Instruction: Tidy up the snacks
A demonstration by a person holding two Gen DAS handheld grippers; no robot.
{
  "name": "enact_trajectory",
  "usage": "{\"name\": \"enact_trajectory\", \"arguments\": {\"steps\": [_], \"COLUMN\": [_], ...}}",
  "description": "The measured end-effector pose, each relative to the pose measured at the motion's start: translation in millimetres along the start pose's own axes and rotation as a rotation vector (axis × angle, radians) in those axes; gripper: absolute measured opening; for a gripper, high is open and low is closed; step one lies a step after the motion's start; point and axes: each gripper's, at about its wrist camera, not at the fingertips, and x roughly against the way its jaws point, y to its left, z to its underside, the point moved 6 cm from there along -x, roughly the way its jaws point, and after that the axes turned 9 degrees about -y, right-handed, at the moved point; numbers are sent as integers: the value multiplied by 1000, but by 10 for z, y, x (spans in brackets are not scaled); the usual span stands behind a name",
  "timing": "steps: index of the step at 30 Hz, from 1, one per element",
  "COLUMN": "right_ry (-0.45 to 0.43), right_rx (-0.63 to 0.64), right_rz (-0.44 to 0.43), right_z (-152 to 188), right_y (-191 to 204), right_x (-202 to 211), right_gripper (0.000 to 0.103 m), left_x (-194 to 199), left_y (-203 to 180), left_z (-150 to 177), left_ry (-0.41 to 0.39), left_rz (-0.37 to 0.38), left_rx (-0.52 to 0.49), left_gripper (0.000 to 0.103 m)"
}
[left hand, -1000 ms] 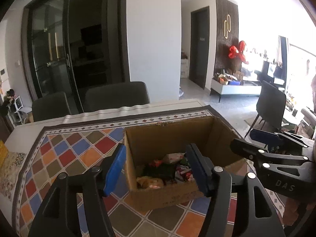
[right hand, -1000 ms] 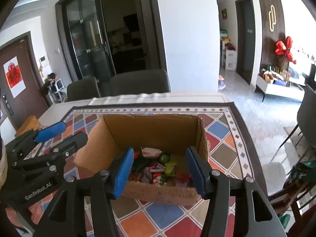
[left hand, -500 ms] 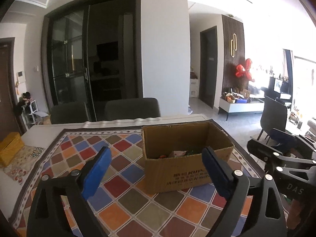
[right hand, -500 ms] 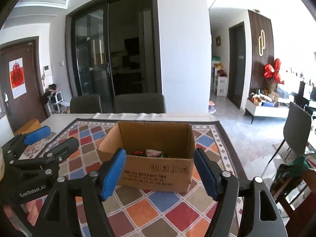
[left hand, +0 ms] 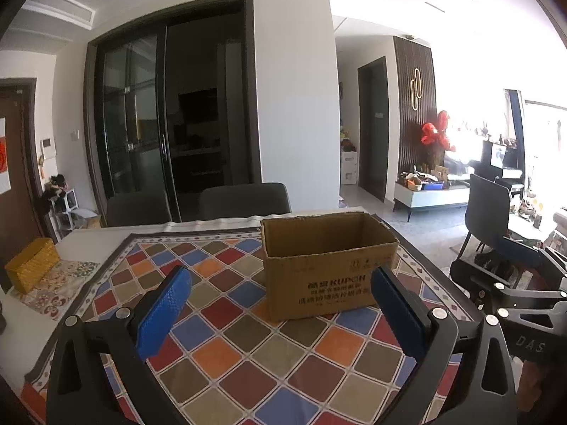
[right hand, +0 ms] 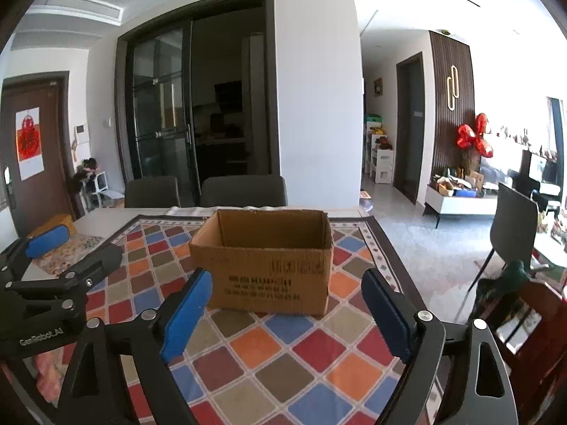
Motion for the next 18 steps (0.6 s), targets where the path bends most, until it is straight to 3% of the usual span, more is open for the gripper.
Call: {"name": "enact_trajectory", "arguments": {"steps": [18], "right_ry": [-48], "right_rx": [-26], "right_rz": [21], "right_z": [26], "right_y": [-69], "right_x": [417], "right_gripper": [92], "left_x": [332], "left_y": [-96], "left_z": [-41], "left_ry": [-50], "left_rz": [8], "left_rx": [-2], "left_gripper": [103]}}
